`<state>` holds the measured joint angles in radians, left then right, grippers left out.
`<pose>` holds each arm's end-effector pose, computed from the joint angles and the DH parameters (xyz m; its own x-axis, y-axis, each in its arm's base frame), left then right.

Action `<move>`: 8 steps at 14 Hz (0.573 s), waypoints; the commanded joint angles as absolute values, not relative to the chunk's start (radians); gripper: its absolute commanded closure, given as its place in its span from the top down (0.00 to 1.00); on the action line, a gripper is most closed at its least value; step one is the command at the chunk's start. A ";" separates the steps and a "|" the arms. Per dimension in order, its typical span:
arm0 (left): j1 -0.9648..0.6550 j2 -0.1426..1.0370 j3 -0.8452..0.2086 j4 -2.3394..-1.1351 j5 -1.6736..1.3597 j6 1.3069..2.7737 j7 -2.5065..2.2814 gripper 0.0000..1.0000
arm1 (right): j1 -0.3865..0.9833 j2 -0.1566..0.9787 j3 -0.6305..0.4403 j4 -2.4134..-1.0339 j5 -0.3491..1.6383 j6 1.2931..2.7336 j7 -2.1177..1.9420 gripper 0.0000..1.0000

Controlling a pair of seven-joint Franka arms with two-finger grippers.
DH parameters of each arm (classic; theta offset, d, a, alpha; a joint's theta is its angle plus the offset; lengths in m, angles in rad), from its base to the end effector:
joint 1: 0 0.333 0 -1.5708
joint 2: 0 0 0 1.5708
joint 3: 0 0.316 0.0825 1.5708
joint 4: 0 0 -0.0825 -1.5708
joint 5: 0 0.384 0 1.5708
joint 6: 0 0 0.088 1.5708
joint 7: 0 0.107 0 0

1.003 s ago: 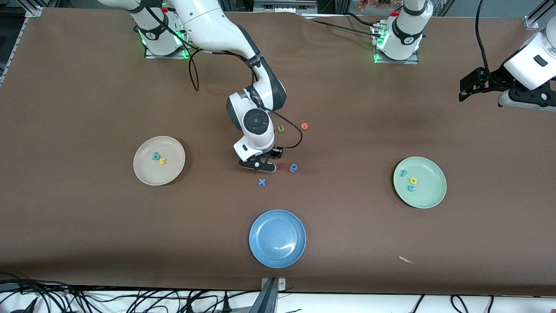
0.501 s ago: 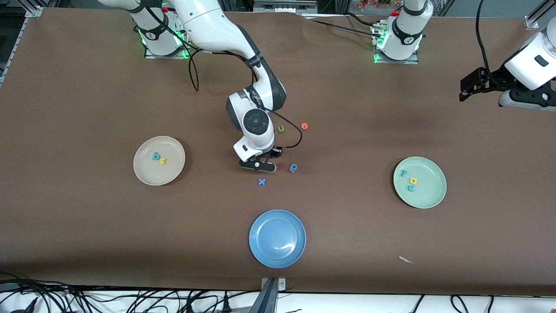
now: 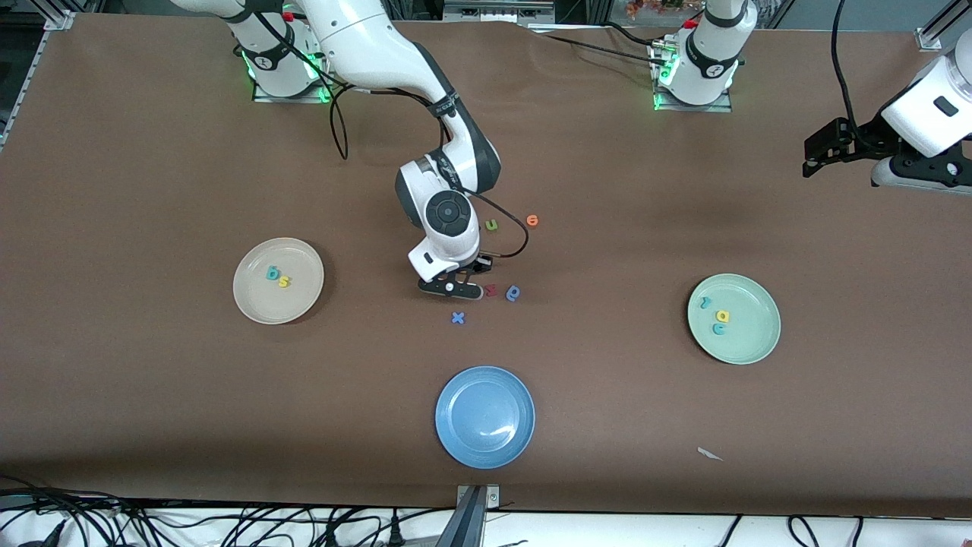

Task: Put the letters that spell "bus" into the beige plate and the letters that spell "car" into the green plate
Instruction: 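Lower the right gripper and grasp the yellow u letter, then carry the yellow letter to the white plate and open the right gripper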

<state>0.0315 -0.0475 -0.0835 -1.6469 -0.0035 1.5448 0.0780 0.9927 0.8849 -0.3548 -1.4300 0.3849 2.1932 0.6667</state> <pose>0.5349 -0.0293 0.6123 0.9901 -0.1293 -0.0546 -0.1293 -0.9916 0.0038 0.5383 0.4739 0.1797 0.9866 -0.1514 -0.0614 -0.1507 -0.9884 0.0171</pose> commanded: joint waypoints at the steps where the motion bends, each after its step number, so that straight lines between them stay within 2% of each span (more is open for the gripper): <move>1: 0.037 -0.051 -0.087 -1.631 -0.017 1.523 0.067 1.00 | 0.985 0.879 -0.359 -1.411 0.394 2.158 0.641 0.24; 2: 0.037 -0.051 -0.087 -1.631 -0.017 1.523 0.066 1.00 | 0.968 0.861 -0.359 -1.411 0.394 2.132 0.621 0.21; 5: 0.037 -0.051 -0.087 -1.629 -0.017 1.525 0.067 1.00 | 0.884 0.786 -0.376 -1.416 0.391 1.987 0.485 0.20; 7: 0.037 -0.051 -0.087 -1.631 -0.017 1.523 0.067 1.00 | 0.879 0.746 -0.461 -1.442 0.390 1.898 0.395 0.18; 8: 0.037 -0.051 -0.087 -1.631 -0.017 1.523 0.067 1.00 | 0.879 0.715 -0.492 -1.489 0.384 1.898 0.332 0.17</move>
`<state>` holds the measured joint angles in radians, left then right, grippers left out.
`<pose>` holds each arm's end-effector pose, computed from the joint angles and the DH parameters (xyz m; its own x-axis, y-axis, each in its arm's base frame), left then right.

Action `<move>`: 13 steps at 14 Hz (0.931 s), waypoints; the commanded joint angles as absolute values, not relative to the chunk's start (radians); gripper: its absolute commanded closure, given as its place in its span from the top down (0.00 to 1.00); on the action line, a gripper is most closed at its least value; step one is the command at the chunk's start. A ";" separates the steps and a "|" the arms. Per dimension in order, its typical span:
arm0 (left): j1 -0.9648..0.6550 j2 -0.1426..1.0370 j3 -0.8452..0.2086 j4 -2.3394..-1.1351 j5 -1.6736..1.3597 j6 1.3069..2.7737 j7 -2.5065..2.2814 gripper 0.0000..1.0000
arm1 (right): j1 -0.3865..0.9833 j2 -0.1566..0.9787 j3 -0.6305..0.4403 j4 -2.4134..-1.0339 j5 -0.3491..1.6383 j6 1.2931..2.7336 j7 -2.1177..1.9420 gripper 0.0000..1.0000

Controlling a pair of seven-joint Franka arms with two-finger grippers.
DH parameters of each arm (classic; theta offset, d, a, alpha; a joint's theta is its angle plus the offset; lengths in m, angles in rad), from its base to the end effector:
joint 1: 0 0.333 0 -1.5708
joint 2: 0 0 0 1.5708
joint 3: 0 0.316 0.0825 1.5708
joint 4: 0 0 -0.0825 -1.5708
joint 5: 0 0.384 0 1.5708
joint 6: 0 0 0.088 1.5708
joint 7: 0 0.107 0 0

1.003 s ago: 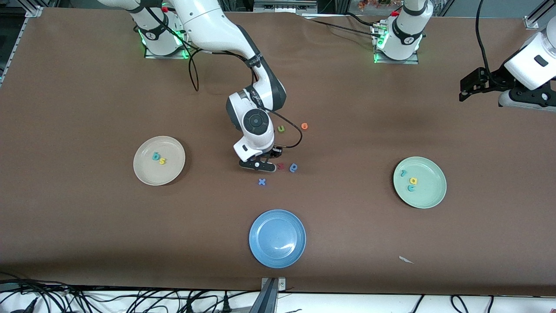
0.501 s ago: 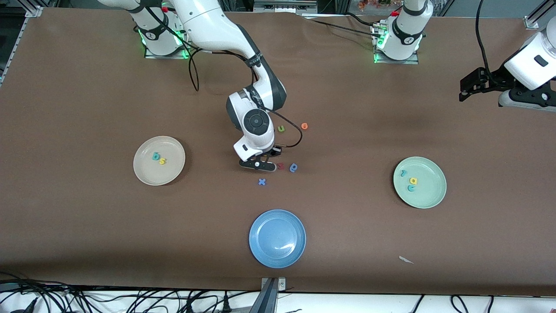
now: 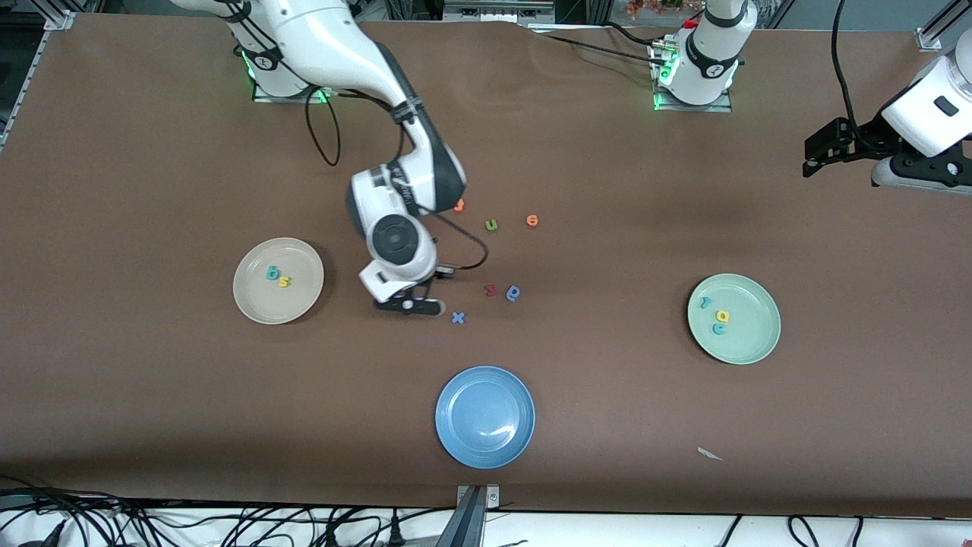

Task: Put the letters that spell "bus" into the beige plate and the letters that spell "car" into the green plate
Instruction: 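Carry the yellow letter to the white plate and open the right gripper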

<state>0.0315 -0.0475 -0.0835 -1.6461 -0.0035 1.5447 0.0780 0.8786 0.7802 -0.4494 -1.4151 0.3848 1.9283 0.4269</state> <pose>0.5349 -0.0293 0.6127 0.9901 -0.1293 -0.0539 -0.1293 -0.9916 0.0037 0.6011 0.3688 0.2520 0.9810 -0.0857 -0.1740 -0.0762 -0.9953 0.0602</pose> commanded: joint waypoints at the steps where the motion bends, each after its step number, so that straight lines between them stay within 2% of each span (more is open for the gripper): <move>1: 0.035 -0.051 -0.087 -1.631 -0.017 1.523 0.067 1.00 | 0.879 0.686 -0.532 -1.549 0.377 1.907 0.255 0.16; 5: 0.035 -0.051 -0.087 -1.631 -0.017 1.523 0.067 1.00 | 0.881 0.617 -0.688 -1.751 0.376 2.003 -0.059 0.15; 8: 0.035 -0.051 -0.087 -1.631 -0.017 1.523 0.067 1.00 | 0.881 0.588 -0.741 -1.935 0.379 2.202 -0.234 0.15; 10: 0.035 -0.051 -0.087 -1.631 -0.015 1.523 0.067 1.00 | 0.879 0.571 -0.750 -1.992 0.382 2.255 -0.261 0.17; 11: 0.035 -0.051 -0.087 -1.631 -0.017 1.523 0.067 1.00 | 0.879 0.562 -0.753 -1.996 0.387 2.246 -0.258 0.61; 12: 0.037 -0.051 -0.089 -1.631 -0.015 1.525 0.067 1.00 | 0.874 0.555 -0.756 -1.994 0.390 2.241 -0.250 1.00; 13: 0.035 -0.051 -0.089 -1.631 -0.017 1.523 0.067 1.00 | 0.874 0.552 -0.774 -1.984 0.393 2.211 -0.252 1.00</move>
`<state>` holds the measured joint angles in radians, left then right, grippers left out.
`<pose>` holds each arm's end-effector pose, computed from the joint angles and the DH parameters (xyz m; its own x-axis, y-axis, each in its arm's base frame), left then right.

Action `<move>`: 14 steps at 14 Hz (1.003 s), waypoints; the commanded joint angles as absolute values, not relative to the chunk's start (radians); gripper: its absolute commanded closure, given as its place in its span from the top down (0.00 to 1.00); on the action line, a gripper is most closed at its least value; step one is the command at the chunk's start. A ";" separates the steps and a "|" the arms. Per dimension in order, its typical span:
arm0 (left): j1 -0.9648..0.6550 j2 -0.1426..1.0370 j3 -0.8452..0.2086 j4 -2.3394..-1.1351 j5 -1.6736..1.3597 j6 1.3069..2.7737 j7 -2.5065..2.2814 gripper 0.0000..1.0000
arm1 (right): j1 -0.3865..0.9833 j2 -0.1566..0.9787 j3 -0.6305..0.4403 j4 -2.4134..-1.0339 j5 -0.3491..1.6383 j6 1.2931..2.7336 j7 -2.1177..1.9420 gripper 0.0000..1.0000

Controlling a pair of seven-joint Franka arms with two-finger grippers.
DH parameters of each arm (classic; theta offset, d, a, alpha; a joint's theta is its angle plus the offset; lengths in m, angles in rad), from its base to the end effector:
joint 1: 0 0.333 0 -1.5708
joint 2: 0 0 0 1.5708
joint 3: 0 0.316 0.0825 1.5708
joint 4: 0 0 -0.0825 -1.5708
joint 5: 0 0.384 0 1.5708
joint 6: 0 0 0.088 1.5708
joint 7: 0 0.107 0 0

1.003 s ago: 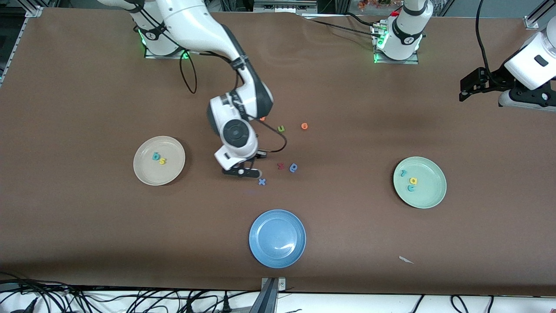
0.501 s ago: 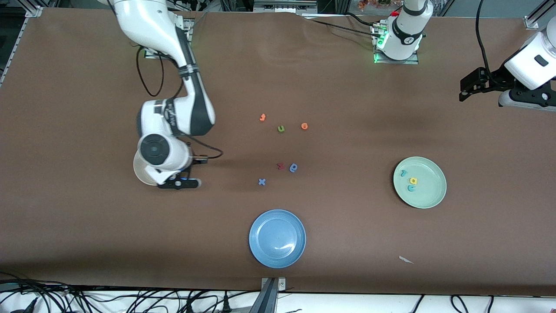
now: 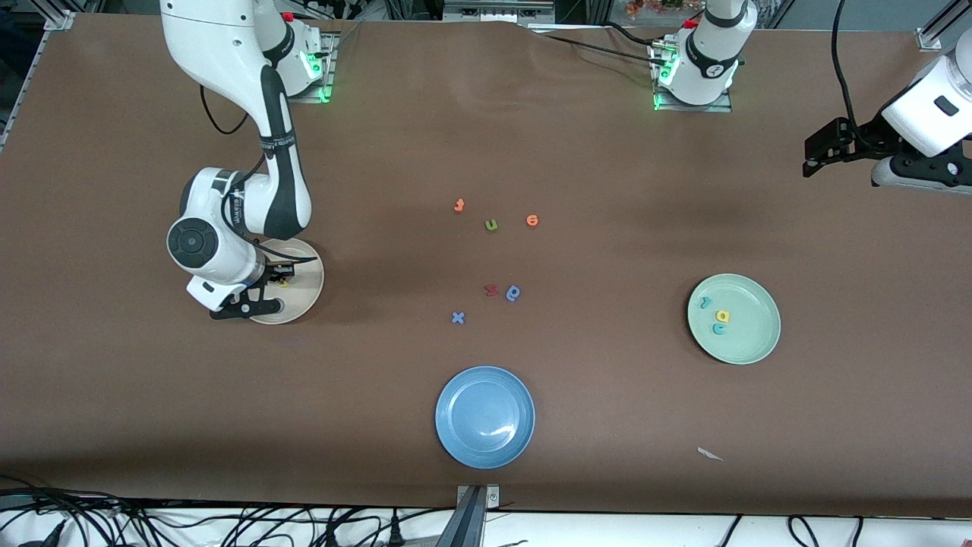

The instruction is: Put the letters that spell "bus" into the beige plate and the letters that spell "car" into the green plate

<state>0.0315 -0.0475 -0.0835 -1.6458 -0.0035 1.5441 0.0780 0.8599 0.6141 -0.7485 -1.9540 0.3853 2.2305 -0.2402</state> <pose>0.5348 -0.0293 0.6128 0.9901 -0.1293 -0.0542 -0.1293 -0.9916 0.0038 0.5920 0.0912 0.2225 0.9788 0.1406 -0.1490 0.1571 -0.9819 0.1054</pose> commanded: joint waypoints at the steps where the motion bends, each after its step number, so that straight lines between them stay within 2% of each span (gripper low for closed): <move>1: 0.035 -0.051 -0.089 -1.631 -0.017 1.523 0.067 1.00 | 0.874 0.548 -0.791 -1.950 0.400 2.157 -0.256 1.00; 4: 0.035 -0.051 -0.089 -1.631 -0.017 1.523 0.066 1.00 | 0.862 0.546 -0.808 -1.843 0.420 1.998 -0.244 1.00; 10: 0.035 -0.051 -0.089 -1.631 -0.017 1.522 0.066 1.00 | 0.909 0.549 -0.830 -1.809 0.419 1.961 -0.160 1.00; 11: 0.035 -0.051 -0.089 -1.631 -0.017 1.520 0.067 1.00 | 0.876 0.531 -0.803 -1.780 0.407 1.904 -0.126 1.00; 14: 0.035 -0.051 -0.089 -1.631 -0.017 1.516 0.067 1.00 | 0.674 0.425 -0.601 -1.769 0.261 1.887 -0.065 1.00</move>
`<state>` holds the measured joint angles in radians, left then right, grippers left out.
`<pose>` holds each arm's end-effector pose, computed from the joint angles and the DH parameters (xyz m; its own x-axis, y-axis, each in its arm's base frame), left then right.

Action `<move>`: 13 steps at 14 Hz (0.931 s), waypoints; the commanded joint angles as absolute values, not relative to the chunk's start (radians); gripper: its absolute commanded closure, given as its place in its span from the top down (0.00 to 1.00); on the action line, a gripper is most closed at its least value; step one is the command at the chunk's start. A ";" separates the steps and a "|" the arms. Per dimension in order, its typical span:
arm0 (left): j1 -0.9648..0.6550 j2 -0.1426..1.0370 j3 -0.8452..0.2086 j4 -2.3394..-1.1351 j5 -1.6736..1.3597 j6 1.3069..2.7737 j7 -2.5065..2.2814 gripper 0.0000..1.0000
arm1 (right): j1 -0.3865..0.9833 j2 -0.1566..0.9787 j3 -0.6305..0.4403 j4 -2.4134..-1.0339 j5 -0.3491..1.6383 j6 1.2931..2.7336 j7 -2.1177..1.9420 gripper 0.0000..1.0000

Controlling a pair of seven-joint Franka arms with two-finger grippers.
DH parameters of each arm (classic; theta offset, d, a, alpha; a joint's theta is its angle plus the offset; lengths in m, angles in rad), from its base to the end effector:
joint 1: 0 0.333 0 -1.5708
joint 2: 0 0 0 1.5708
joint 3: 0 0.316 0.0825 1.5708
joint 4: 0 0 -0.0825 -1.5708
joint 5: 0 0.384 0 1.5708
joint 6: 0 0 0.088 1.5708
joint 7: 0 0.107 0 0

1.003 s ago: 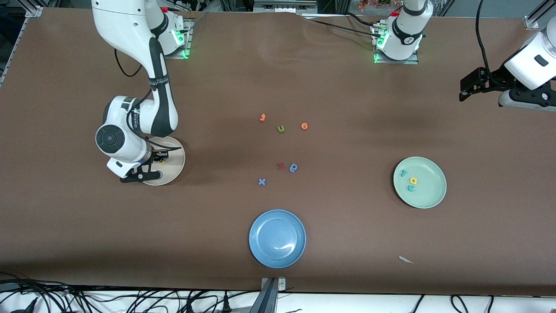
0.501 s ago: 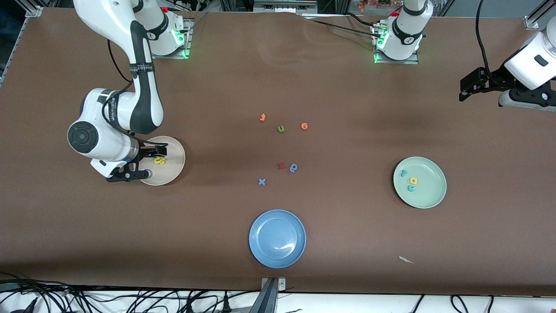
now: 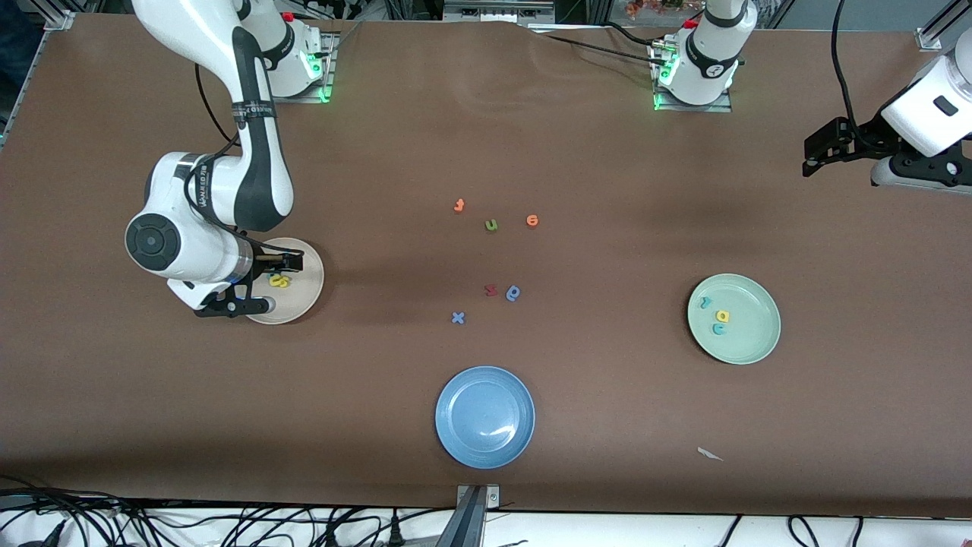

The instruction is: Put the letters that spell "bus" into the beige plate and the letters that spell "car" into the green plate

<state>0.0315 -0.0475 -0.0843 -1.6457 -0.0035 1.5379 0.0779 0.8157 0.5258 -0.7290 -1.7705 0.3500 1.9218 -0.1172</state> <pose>0.5341 -0.0297 0.6123 0.9897 -0.1300 -0.0603 -0.1300 -0.9915 0.0042 0.6134 0.1150 0.3091 0.9730 0.0679 -0.2206 0.0749 -0.9969 0.0232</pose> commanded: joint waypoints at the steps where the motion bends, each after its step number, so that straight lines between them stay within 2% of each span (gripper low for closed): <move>1: 0.035 -0.051 -0.089 -1.631 -0.017 1.516 0.067 1.00 | 0.560 0.375 -0.471 -1.770 0.191 1.884 -0.040 1.00; 4: 0.035 -0.051 -0.089 -1.631 -0.017 1.516 0.067 1.00 | 0.288 0.272 -0.205 -1.769 0.068 1.824 0.017 1.00; 5: 0.035 -0.051 -0.089 -1.631 -0.017 1.516 0.067 1.00 | 0.243 0.244 -0.172 -1.758 0.048 1.795 0.017 1.00; 9: 0.035 -0.051 -0.089 -1.631 -0.017 1.516 0.067 1.00 | 0.229 0.164 -0.172 -1.681 0.043 1.639 0.043 1.00; 13: 0.035 -0.051 -0.089 -1.631 -0.017 1.516 0.067 1.00 | 0.201 0.066 -0.163 -1.683 0.041 1.634 0.090 1.00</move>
